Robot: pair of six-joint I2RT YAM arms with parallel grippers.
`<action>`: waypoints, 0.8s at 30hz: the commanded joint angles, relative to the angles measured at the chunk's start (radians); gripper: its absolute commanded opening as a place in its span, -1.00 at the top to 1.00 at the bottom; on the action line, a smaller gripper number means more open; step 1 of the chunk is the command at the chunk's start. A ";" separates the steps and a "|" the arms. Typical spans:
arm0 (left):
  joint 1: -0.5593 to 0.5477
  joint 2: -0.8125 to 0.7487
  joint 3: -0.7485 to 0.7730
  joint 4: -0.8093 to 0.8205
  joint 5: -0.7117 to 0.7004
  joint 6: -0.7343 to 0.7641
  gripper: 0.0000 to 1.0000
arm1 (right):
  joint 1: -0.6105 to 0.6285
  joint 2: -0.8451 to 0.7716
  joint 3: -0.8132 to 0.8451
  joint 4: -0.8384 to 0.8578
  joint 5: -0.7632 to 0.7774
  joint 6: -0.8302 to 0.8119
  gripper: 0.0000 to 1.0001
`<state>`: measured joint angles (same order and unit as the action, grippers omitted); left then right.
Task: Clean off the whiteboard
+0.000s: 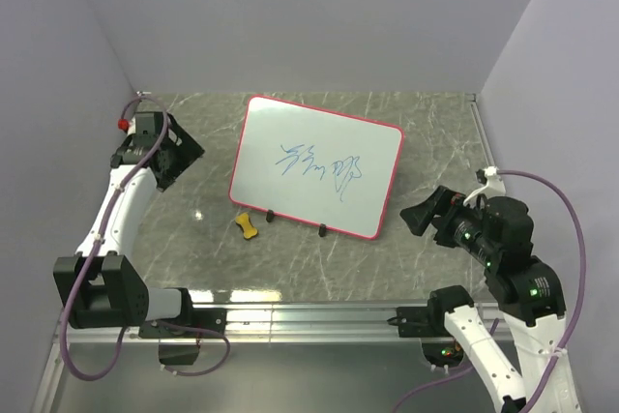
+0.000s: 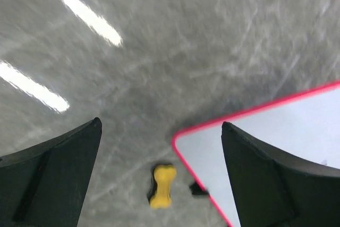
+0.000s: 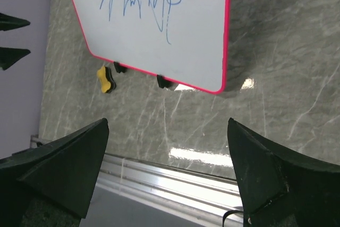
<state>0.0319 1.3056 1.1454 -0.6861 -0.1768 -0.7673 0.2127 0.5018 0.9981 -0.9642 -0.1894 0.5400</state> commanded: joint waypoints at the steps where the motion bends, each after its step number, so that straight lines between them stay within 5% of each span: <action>1: -0.007 -0.004 -0.030 -0.110 0.275 -0.014 -0.99 | 0.013 -0.022 -0.039 0.022 -0.056 0.021 -0.98; 5: -0.027 -0.219 -0.315 0.001 0.265 -0.125 -0.99 | 0.016 -0.043 -0.052 -0.004 -0.058 0.018 -0.96; 15: -0.256 -0.264 -0.366 -0.119 0.062 -0.216 -0.99 | 0.031 -0.051 -0.054 -0.031 0.004 -0.015 -0.96; 22: -0.417 -0.155 -0.375 -0.073 0.008 -0.320 -0.36 | 0.034 -0.022 -0.076 -0.037 -0.008 -0.003 -0.94; 24: -0.437 -0.123 -0.357 -0.053 -0.004 -0.332 -0.35 | 0.034 -0.017 -0.055 -0.050 0.007 -0.015 -0.94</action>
<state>-0.3725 1.1500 0.7593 -0.7734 -0.1242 -1.0321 0.2382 0.4736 0.9108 -1.0149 -0.1993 0.5411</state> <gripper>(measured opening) 0.678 0.973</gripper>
